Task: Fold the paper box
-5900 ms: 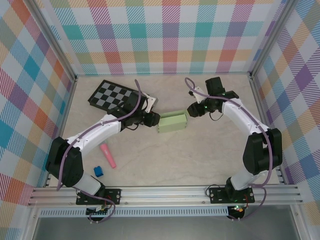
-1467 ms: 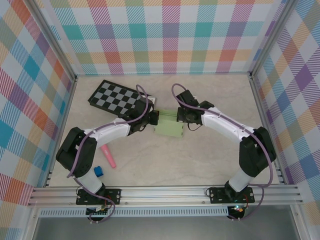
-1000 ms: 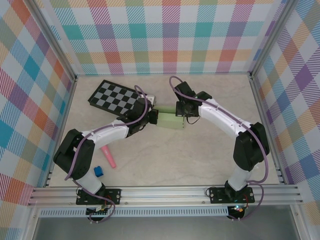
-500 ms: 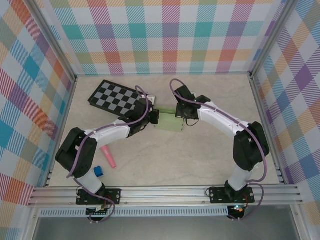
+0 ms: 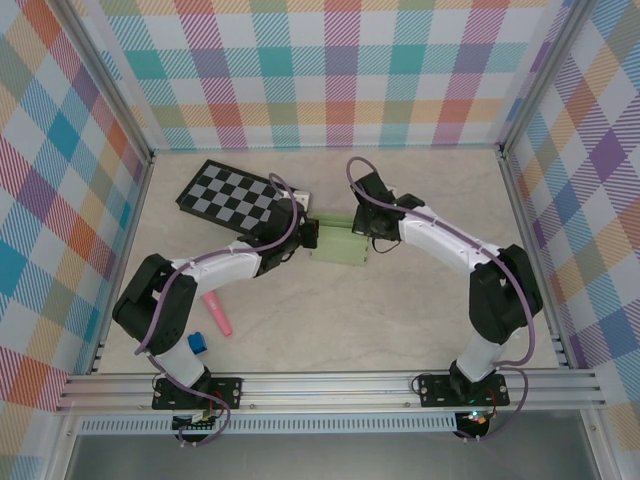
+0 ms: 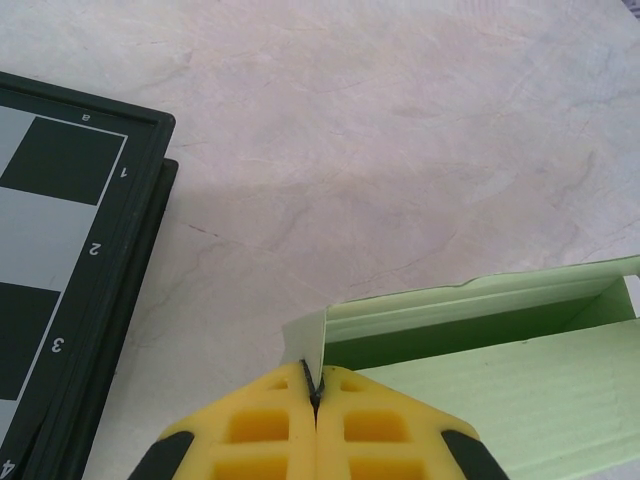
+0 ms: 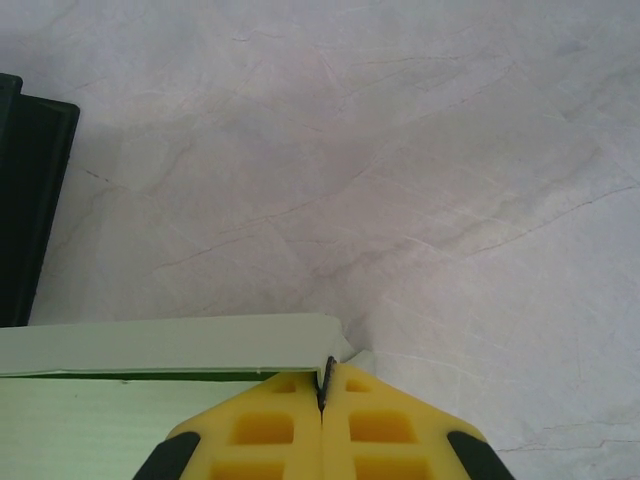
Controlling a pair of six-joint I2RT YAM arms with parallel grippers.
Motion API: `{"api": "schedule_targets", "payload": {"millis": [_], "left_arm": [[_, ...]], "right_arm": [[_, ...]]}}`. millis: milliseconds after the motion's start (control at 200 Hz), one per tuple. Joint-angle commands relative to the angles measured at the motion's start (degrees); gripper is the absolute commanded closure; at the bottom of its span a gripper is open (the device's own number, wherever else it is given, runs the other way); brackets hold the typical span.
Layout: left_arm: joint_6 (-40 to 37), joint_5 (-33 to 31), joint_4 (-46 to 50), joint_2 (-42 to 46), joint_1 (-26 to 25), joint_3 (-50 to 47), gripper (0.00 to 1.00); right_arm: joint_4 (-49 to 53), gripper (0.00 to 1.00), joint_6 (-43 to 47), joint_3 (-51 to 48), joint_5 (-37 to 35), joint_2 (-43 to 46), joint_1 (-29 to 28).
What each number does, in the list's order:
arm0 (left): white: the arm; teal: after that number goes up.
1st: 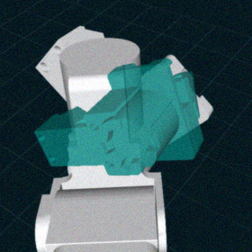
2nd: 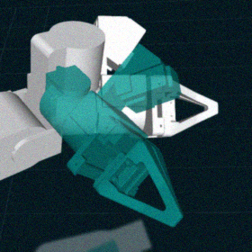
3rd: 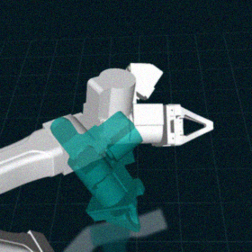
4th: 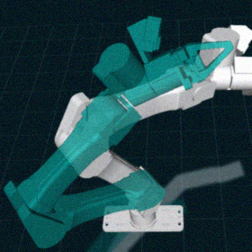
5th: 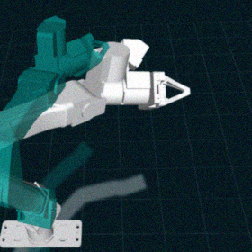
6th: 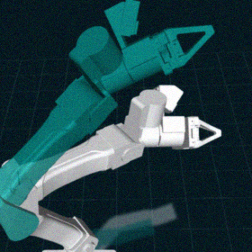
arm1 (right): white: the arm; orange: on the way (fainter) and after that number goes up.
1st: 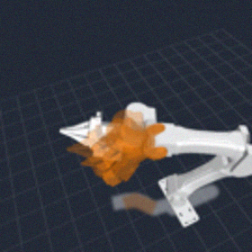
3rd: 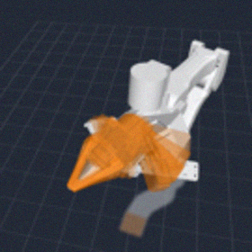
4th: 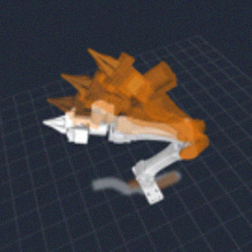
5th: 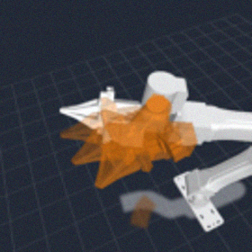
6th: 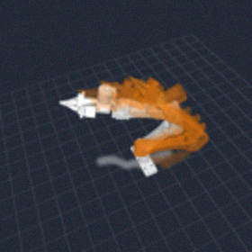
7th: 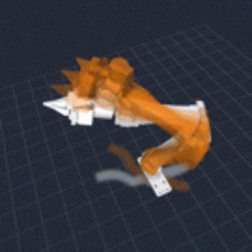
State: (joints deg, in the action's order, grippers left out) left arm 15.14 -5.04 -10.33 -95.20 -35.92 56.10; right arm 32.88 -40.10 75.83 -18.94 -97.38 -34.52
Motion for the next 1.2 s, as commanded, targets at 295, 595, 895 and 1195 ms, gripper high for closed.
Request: {"api": "schedule_targets", "payload": {"millis": [295,595,895,1195], "left_arm": [[-1.3,3.9,-9.4,-0.8,-3.2,-4.5,1.00],[-3.7,2.4,-9.3,-0.2,-3.2,-6.3,0.93],[-3.1,2.7,-9.5,2.3,-2.8,-6.5,0.69],[-6.3,6.5,-10.2,12.1,-1.8,-8.6,0.00]], "right_arm": [[-6.5,1.00,0.5,-10.6,4.1,5.1,-1.2],[-11.3,1.00,3.7,-15.6,0.3,7.1,-1.4],[-13.7,1.00,6.4,-17.3,-3.0,7.7,-1.5],[-17.2,1.00,8.5,-19.3,-3.0,8.4,-1.5]]}}
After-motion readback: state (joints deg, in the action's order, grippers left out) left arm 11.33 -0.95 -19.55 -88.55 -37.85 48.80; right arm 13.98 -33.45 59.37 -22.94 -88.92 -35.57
